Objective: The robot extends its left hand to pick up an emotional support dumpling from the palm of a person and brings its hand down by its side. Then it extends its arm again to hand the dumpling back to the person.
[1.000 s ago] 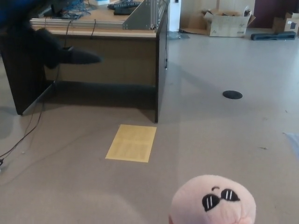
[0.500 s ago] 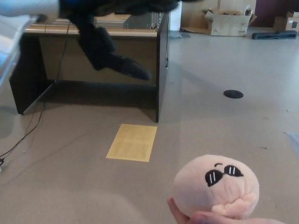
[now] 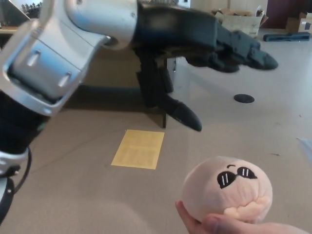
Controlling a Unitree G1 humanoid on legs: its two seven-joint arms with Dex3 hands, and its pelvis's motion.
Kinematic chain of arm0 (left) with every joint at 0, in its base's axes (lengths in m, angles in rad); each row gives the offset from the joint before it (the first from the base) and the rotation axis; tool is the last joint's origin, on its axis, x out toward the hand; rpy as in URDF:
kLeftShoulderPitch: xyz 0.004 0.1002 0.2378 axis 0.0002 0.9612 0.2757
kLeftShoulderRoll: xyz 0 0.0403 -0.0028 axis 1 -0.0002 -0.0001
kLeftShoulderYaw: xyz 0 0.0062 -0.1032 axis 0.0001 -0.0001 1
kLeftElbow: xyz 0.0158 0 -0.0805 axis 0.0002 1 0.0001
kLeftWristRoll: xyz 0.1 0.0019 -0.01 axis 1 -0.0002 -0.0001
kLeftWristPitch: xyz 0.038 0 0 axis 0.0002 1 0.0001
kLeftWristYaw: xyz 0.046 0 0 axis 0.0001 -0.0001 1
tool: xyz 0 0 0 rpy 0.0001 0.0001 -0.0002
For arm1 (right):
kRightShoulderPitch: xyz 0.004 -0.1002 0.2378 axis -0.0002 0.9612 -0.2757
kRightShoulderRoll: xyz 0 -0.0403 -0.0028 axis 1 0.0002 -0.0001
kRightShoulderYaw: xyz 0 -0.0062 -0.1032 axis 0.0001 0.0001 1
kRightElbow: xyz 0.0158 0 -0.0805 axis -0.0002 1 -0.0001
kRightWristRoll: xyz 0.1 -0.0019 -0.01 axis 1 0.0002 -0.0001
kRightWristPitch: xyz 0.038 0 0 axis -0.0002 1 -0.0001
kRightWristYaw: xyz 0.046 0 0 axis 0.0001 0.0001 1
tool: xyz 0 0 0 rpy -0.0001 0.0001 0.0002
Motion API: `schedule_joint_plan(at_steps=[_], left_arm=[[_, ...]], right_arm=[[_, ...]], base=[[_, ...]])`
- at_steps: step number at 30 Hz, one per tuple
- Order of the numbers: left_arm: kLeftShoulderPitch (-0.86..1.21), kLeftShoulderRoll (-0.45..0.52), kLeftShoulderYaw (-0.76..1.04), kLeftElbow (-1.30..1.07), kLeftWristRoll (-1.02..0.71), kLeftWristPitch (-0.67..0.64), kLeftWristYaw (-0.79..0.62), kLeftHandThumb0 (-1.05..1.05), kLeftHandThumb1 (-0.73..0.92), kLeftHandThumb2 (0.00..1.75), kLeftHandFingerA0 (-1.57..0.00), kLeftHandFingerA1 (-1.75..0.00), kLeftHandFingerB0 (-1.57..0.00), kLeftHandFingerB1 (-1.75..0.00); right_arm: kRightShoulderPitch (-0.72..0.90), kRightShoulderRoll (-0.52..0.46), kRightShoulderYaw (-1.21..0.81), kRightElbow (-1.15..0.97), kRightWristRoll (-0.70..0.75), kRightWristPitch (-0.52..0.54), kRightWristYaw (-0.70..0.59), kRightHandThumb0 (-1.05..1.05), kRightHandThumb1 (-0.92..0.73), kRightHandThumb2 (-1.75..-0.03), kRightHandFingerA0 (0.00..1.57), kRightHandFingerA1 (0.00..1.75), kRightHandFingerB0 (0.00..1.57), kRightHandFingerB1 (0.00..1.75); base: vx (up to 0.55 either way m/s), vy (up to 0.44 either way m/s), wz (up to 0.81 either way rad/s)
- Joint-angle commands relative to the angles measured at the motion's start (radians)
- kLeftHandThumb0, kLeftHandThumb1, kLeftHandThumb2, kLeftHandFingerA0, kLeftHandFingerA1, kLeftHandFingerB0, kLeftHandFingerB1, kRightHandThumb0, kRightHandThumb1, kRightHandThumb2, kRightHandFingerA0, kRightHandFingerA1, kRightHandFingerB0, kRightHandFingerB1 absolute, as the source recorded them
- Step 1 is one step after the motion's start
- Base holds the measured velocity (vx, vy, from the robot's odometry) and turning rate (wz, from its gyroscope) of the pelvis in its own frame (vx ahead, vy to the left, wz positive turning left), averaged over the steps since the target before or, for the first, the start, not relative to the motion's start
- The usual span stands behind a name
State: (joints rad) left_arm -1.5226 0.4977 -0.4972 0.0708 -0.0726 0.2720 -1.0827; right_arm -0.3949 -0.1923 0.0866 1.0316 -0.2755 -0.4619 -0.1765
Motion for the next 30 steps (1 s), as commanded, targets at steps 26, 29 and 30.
schedule_joint_plan(at_steps=[26,29,30], left_arm=[[0.123,-0.005,-0.141,-0.264,0.166,0.164,-0.127,-1.03,0.44,0.70,0.00,0.00,0.00,0.00],[0.131,-0.012,-0.146,-0.263,0.184,0.142,-0.118,-1.01,0.51,0.58,0.00,0.00,0.00,0.00],[0.140,-0.017,-0.147,-0.262,0.194,0.128,-0.109,-1.05,0.45,0.71,0.00,-0.04,0.00,0.00]], right_arm=[[-0.061,-0.030,0.039,0.040,-0.043,-0.005,-0.031,-0.27,-0.64,-0.59,0.80,0.52,0.63,0.45],[-0.062,-0.031,0.043,0.040,-0.049,-0.004,-0.039,-0.31,-0.64,-0.60,0.81,0.50,0.62,0.44],[-0.063,-0.031,0.047,0.037,-0.054,0.001,-0.045,-0.32,-0.65,-0.60,0.81,0.50,0.60,0.43]], base=[[0.00,0.000,0.00],[0.00,0.000,0.00],[0.00,0.000,0.00]])
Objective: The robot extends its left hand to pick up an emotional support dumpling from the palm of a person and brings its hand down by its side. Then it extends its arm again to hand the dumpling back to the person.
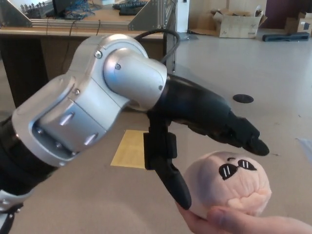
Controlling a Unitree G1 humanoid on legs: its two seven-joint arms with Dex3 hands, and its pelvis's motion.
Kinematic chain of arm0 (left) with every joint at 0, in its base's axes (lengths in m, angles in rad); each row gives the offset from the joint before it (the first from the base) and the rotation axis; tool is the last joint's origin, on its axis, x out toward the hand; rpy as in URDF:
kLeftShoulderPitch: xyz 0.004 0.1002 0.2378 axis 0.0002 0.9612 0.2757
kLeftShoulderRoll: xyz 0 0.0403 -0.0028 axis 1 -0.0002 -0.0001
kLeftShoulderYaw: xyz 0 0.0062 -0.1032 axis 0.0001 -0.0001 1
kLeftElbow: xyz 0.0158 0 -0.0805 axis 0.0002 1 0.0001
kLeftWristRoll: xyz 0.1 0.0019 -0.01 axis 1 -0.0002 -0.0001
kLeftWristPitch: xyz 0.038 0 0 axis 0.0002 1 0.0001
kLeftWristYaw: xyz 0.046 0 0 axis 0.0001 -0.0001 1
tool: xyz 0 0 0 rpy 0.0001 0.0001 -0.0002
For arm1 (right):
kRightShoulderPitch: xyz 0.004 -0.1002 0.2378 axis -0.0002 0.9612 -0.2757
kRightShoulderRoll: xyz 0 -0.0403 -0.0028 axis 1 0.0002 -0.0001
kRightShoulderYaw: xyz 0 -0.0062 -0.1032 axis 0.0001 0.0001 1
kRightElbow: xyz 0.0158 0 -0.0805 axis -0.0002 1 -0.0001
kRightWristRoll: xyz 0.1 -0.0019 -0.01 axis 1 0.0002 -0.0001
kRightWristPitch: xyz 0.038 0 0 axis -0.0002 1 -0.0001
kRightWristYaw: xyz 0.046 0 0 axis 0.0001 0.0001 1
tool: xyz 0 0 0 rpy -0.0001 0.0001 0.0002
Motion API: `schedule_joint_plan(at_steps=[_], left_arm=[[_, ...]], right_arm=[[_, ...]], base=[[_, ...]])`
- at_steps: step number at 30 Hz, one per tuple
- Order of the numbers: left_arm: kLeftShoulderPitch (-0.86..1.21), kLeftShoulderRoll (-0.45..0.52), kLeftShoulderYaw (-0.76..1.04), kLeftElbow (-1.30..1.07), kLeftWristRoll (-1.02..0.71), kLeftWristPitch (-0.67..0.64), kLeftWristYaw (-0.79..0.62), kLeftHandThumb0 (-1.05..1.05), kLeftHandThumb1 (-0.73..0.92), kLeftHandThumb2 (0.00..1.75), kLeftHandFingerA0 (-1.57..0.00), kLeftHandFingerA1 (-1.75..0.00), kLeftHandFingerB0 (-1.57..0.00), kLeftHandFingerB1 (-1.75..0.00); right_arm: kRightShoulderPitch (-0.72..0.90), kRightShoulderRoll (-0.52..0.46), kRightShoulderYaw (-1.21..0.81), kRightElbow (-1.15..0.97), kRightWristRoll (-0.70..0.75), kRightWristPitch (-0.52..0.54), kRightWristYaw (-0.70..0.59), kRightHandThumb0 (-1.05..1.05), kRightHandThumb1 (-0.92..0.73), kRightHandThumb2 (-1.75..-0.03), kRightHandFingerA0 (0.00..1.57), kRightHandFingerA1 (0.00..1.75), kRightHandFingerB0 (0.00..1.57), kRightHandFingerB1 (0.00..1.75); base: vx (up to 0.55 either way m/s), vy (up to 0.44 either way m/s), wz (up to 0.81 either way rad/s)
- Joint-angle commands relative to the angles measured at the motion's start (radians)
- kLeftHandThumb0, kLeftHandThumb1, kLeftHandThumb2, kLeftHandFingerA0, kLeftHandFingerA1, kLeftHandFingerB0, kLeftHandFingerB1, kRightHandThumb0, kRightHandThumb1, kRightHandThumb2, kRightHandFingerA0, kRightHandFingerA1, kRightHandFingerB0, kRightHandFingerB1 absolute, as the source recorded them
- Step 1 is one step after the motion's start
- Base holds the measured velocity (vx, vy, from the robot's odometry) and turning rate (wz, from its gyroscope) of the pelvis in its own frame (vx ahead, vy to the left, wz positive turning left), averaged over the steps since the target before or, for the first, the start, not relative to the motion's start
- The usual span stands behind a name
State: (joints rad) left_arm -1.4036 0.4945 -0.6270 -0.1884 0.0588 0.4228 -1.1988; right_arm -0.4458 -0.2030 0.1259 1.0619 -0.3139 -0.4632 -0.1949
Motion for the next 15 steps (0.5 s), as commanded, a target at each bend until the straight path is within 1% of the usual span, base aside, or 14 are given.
schedule_joint_plan(at_steps=[1,2,3,5,6,8,9,11,12,13,15], left_arm=[[0.042,-0.020,-0.013,0.000,0.080,-0.057,0.037,-1.01,0.34,0.76,0.00,-0.07,0.00,0.00],[0.064,-0.027,-0.007,0.001,0.095,-0.091,0.068,-1.01,0.34,0.76,0.00,-0.07,0.00,0.00],[0.082,-0.030,0.000,0.005,0.111,-0.130,0.093,-1.05,0.40,0.77,0.00,-0.13,0.00,-0.01],[0.089,-0.034,0.006,0.006,0.120,-0.140,0.094,-1.05,0.40,0.77,0.00,-0.13,0.00,-0.01],[0.110,-0.044,0.017,0.006,0.125,-0.154,0.118,-0.79,0.40,0.90,0.00,-0.09,0.00,0.00],[0.150,-0.059,0.036,0.000,0.143,-0.185,0.173,-0.80,0.41,0.91,-0.01,-0.10,0.00,0.00],[0.169,-0.063,0.041,-0.010,0.161,-0.204,0.194,-0.82,0.45,0.92,-0.03,-0.09,0.00,0.00],[0.177,-0.070,0.047,-0.009,0.171,-0.213,0.195,-0.82,0.45,0.92,-0.03,-0.09,0.00,0.00],[0.190,-0.074,0.049,-0.009,0.182,-0.235,0.211,-0.84,0.46,0.92,-0.04,-0.12,0.00,0.00],[0.198,-0.075,0.050,-0.009,0.189,-0.242,0.218,-0.84,0.47,0.92,-0.05,-0.14,0.00,0.00],[0.207,-0.078,0.047,-0.006,0.207,-0.257,0.223,-0.85,0.48,0.93,-0.06,-0.15,0.00,0.00]], right_arm=[[-0.013,-0.023,0.011,0.004,-0.019,0.003,-0.027,-0.32,-0.65,-0.60,0.79,0.51,0.58,0.43],[-0.016,-0.025,0.013,0.004,-0.020,0.003,-0.024,-0.32,-0.65,-0.60,0.79,0.51,0.58,0.43],[-0.016,-0.025,0.012,-0.005,-0.016,0.008,-0.016,-0.32,-0.66,-0.60,0.80,0.52,0.58,0.43],[-0.016,-0.025,0.012,-0.007,-0.015,0.008,-0.016,-0.32,-0.66,-0.60,0.80,0.52,0.58,0.43],[-0.016,-0.026,0.012,-0.010,-0.013,0.012,-0.011,-0.35,-0.68,-0.59,0.73,0.49,0.57,0.42],[-0.021,-0.029,0.013,-0.008,-0.011,0.017,0.002,-0.35,-0.68,-0.59,0.71,0.49,0.57,0.42],[-0.024,-0.031,0.019,-0.005,-0.020,0.023,-0.002,-0.39,-0.68,-0.61,0.70,0.49,0.55,0.41],[-0.024,-0.032,0.021,-0.004,-0.020,0.024,-0.003,-0.39,-0.68,-0.61,0.70,0.49,0.55,0.41],[-0.023,-0.031,0.019,-0.007,-0.018,0.030,-0.004,-0.36,-0.70,-0.59,0.71,0.48,0.57,0.41],[-0.021,-0.028,0.016,-0.007,-0.011,0.030,0.002,-0.40,-0.69,-0.61,0.69,0.48,0.54,0.41],[-0.019,-0.026,0.018,-0.007,-0.014,0.031,-0.005,-0.40,-0.69,-0.61,0.69,0.48,0.54,0.41]], base=[[0.00,0.000,0.00],[0.00,0.000,0.00],[0.00,0.000,0.00],[0.00,0.000,0.00],[0.00,0.000,0.00],[0.00,0.000,0.00],[0.00,0.000,0.00],[0.00,0.000,0.00],[0.00,0.000,0.00],[0.00,0.000,0.00],[0.00,0.000,0.00]])
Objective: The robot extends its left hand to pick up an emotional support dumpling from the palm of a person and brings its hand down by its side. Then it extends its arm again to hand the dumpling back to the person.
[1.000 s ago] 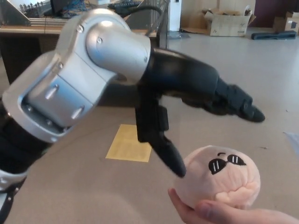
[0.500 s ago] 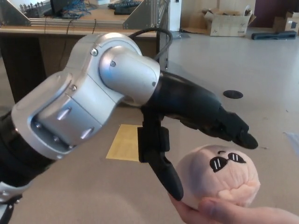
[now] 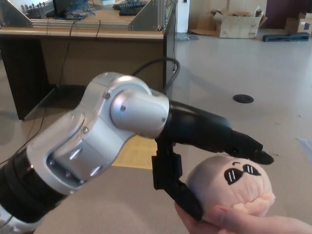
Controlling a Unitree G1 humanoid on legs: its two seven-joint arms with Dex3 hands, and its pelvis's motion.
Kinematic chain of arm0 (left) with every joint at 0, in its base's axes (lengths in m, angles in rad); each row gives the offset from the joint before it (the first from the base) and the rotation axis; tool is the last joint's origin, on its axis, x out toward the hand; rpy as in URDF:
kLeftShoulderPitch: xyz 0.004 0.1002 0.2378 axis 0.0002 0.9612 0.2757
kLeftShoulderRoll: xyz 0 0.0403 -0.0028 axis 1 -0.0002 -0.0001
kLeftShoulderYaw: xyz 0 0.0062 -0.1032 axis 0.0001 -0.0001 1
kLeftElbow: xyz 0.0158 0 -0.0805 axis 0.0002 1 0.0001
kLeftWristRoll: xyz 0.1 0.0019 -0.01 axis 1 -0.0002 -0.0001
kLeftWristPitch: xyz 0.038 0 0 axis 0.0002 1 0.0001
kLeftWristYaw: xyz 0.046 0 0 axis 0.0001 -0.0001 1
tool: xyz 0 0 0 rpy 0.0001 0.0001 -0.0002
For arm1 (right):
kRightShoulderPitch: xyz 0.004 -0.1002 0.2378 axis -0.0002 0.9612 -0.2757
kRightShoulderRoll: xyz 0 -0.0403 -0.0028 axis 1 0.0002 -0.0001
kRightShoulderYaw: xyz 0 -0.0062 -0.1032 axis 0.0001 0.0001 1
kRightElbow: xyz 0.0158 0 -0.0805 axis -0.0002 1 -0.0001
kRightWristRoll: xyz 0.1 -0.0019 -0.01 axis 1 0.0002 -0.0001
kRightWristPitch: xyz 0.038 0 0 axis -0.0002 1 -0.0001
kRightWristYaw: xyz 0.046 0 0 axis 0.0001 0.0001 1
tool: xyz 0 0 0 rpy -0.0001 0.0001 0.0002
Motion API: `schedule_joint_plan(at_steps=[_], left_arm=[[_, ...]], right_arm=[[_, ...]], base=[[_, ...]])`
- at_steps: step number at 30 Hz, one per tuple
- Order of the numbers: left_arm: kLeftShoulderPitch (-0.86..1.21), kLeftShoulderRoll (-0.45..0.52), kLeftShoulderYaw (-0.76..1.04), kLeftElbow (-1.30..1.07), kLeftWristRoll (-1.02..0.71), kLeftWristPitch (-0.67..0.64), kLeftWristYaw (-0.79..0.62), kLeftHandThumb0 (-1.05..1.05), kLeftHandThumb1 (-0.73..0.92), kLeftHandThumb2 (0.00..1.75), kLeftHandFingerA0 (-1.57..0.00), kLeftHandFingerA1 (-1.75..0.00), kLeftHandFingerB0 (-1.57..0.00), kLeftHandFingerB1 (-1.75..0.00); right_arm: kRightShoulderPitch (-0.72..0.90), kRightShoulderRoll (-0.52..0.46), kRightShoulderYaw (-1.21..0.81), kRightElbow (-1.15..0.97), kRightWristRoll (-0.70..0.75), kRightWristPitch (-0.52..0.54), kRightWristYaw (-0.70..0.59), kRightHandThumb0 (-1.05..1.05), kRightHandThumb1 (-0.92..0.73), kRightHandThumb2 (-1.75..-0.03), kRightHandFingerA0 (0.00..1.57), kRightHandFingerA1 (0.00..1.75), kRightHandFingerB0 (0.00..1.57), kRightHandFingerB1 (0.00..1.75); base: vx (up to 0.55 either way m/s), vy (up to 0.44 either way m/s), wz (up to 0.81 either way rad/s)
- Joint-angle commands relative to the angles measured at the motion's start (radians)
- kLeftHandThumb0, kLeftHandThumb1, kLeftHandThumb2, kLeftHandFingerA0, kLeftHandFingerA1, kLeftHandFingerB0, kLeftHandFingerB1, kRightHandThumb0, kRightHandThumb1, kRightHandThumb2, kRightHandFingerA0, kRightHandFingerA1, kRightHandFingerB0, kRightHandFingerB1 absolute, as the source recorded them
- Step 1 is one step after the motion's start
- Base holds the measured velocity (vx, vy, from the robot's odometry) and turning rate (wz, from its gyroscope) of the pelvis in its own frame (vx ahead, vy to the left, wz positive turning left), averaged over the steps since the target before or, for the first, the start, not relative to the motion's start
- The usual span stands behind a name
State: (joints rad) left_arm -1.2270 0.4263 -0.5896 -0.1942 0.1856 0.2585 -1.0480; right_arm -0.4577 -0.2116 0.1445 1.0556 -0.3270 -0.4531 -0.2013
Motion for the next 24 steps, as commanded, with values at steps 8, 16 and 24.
schedule_joint_plan(at_steps=[8,16,24], left_arm=[[0.110,-0.061,0.057,0.029,0.056,-0.154,0.122,-0.74,0.43,0.81,-0.40,-0.51,-0.03,-0.19],[0.179,-0.095,0.073,0.010,0.092,-0.197,0.180,-0.29,0.78,0.63,-0.92,-0.99,-0.90,-0.71],[0.217,-0.089,0.083,0.005,0.126,-0.235,0.218,-0.29,0.77,0.65,-0.86,-1.33,-0.82,-0.96]], right_arm=[[-0.013,-0.016,-0.010,0.017,0.012,0.001,0.007,-0.39,-0.68,-0.60,0.81,0.68,0.60,0.47],[0.000,-0.007,-0.052,0.027,0.067,-0.082,0.060,-0.38,-0.67,-0.60,0.76,0.67,0.66,0.44],[-0.015,-0.014,-0.042,0.046,0.042,-0.094,0.048,-0.37,-0.66,-0.60,0.74,0.61,0.64,0.45]], base=[[0.00,0.000,0.00],[0.00,0.000,0.00],[0.00,0.000,0.00]])
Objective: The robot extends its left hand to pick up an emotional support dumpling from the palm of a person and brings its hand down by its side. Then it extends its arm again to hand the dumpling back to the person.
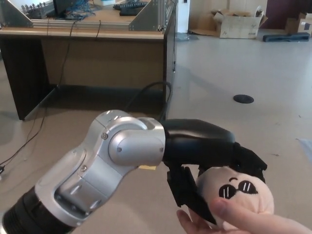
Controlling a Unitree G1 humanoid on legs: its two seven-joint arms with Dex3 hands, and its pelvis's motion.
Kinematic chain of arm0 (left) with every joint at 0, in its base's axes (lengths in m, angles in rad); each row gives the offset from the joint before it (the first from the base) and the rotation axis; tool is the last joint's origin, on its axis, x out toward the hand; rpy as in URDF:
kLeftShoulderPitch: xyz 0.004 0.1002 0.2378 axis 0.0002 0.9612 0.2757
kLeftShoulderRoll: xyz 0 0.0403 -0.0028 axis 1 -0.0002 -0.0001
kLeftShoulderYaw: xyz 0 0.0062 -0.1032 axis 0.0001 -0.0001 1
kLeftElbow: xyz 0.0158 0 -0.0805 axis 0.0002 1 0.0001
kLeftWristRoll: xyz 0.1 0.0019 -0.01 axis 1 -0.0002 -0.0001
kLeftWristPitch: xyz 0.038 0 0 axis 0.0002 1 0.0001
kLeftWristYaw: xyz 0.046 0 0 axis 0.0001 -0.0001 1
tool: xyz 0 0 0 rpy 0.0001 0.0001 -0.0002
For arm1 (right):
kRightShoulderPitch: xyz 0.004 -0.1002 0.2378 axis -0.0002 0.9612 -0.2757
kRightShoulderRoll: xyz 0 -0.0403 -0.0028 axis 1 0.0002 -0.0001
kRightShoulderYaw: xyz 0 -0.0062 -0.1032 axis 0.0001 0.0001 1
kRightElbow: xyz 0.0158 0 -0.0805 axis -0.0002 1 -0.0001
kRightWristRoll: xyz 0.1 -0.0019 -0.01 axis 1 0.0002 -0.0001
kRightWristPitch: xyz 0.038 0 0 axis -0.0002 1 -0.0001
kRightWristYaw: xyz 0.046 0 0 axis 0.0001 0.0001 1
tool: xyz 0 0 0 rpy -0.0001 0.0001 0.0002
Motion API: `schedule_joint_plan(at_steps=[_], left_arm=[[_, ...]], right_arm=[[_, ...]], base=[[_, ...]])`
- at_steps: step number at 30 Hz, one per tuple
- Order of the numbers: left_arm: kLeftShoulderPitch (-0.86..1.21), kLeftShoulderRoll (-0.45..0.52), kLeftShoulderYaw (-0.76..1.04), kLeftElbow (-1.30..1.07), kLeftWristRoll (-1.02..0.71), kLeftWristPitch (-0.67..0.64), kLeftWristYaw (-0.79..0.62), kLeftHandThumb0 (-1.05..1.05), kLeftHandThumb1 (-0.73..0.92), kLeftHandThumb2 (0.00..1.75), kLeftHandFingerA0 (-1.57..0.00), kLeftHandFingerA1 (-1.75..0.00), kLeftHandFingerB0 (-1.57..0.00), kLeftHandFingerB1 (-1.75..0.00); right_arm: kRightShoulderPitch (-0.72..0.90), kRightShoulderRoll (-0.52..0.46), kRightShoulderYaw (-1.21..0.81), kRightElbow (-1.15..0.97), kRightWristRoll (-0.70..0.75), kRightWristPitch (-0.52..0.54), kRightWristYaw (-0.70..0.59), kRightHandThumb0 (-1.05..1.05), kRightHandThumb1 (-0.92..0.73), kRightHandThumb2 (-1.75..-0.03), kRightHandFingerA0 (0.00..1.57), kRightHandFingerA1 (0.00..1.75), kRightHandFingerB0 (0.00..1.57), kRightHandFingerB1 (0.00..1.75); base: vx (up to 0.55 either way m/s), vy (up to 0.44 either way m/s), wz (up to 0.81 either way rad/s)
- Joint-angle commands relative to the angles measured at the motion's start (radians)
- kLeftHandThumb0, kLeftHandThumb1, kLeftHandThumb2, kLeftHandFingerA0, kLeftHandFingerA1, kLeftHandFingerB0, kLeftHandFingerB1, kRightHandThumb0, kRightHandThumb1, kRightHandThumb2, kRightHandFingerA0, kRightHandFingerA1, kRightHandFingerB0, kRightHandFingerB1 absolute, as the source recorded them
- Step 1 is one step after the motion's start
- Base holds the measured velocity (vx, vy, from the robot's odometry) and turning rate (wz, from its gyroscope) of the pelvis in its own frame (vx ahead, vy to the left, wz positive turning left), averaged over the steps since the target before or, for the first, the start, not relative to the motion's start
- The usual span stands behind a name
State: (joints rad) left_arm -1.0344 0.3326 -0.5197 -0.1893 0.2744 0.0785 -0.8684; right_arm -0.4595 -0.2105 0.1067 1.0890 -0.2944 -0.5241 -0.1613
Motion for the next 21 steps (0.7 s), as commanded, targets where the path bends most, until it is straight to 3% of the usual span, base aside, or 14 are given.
schedule_joint_plan(at_steps=[1,3,4,5,6,7,11,12,13,16,17,18,19,21], left_arm=[[0.026,0.004,0.014,0.001,0.038,-0.057,0.040,-0.29,0.77,0.65,-0.86,-1.33,-0.82,-0.96],[0.027,0.003,0.015,0.002,0.039,-0.060,0.040,-0.29,0.77,0.65,-0.86,-1.33,-0.82,-0.96],[0.033,0.009,0.017,-0.005,0.041,-0.053,0.035,-0.31,0.76,0.63,-0.86,-1.21,-0.84,-0.83],[0.037,0.007,0.022,-0.001,0.041,-0.060,0.042,-0.31,0.75,0.64,-0.84,-1.35,-0.84,-0.89],[0.039,0.006,0.025,0.001,0.041,-0.063,0.045,-0.31,0.75,0.64,-0.84,-1.35,-0.84,-0.89],[0.049,0.001,0.038,0.001,0.038,-0.071,0.064,-0.26,0.75,0.65,-0.78,-1.60,-0.77,-1.15],[0.057,-0.004,0.048,0.003,0.039,-0.080,0.071,-0.26,0.75,0.65,-0.78,-1.60,-0.77,-1.15],[0.098,-0.027,0.095,-0.012,0.027,-0.091,0.146,-0.16,0.77,0.70,-0.73,-1.74,-0.63,-1.49],[0.125,-0.056,0.157,-0.009,0.025,-0.126,0.244,-0.17,0.76,0.76,-0.76,-1.73,-0.73,-1.32],[0.116,-0.086,0.241,0.006,0.018,-0.153,0.324,-0.15,0.78,0.71,-0.75,-1.72,-0.75,-1.23],[0.103,-0.096,0.280,0.005,0.010,-0.139,0.344,-0.20,0.78,0.65,-0.91,-1.69,-0.73,-1.25],[0.093,-0.100,0.298,-0.004,0.005,-0.111,0.338,-0.20,0.78,0.65,-0.91,-1.69,-0.73,-1.25],[0.083,-0.107,0.322,0.004,0.003,-0.119,0.360,-0.12,0.79,0.66,-0.78,-1.64,-0.77,-1.12],[0.060,-0.105,0.349,0.012,0.007,-0.119,0.369,-0.13,0.77,0.69,-0.79,-1.61,-0.78,-1.07]], right_arm=[[-0.014,-0.015,-0.005,0.013,0.010,-0.024,0.008,-0.37,-0.66,-0.60,0.74,0.61,0.64,0.45],[-0.015,-0.015,-0.005,0.014,0.010,-0.025,0.008,-0.37,-0.66,-0.60,0.74,0.61,0.64,0.45],[-0.015,-0.013,-0.009,0.005,0.015,-0.010,0.009,-0.42,-0.70,-0.61,0.79,0.68,0.66,0.44],[-0.018,-0.014,-0.008,0.004,0.011,-0.021,0.001,-0.41,-0.70,-0.61,0.77,0.63,0.62,0.43],[-0.019,-0.015,-0.007,0.004,0.009,-0.026,-0.002,-0.41,-0.70,-0.61,0.77,0.63,0.62,0.43],[-0.025,-0.018,0.000,0.003,-0.002,-0.032,-0.012,-0.39,-0.69,-0.61,0.71,0.54,0.63,0.44],[-0.028,-0.019,0.003,0.004,-0.006,-0.036,-0.017,-0.39,-0.69,-0.61,0.71,0.54,0.63,0.44],[-0.029,-0.016,0.006,-0.003,-0.006,0.009,-0.006,-0.29,-0.64,-0.59,0.76,0.51,0.60,0.45],[-0.040,-0.013,0.006,-0.004,-0.006,0.046,0.001,-0.28,-0.63,-0.58,0.77,0.51,0.63,0.44],[-0.043,-0.010,0.007,-0.003,-0.008,0.050,-0.005,-0.29,-0.63,-0.59,0.82,0.52,0.66,0.45],[-0.041,-0.009,0.007,-0.004,-0.009,0.048,-0.007,-0.29,-0.62,-0.59,0.82,0.51,0.64,0.45],[-0.038,-0.009,0.006,-0.005,-0.008,0.049,-0.005,-0.29,-0.62,-0.59,0.82,0.51,0.64,0.45],[-0.027,-0.012,0.008,-0.009,-0.011,0.042,-0.008,-0.27,-0.63,-0.59,0.82,0.51,0.65,0.46],[-0.029,-0.011,0.006,-0.008,-0.011,0.044,-0.007,-0.28,-0.63,-0.59,0.83,0.52,0.64,0.46]], base=[[0.00,0.000,0.00],[0.00,0.000,0.00],[0.00,0.000,0.00],[0.00,0.000,0.00],[0.00,0.000,0.00],[0.00,0.000,0.00],[0.00,0.000,0.00],[0.00,0.000,0.00],[0.00,0.000,0.00],[0.00,0.000,0.00],[0.00,0.000,0.00],[0.00,0.000,0.00],[0.00,0.000,0.00],[0.00,0.000,0.00]])
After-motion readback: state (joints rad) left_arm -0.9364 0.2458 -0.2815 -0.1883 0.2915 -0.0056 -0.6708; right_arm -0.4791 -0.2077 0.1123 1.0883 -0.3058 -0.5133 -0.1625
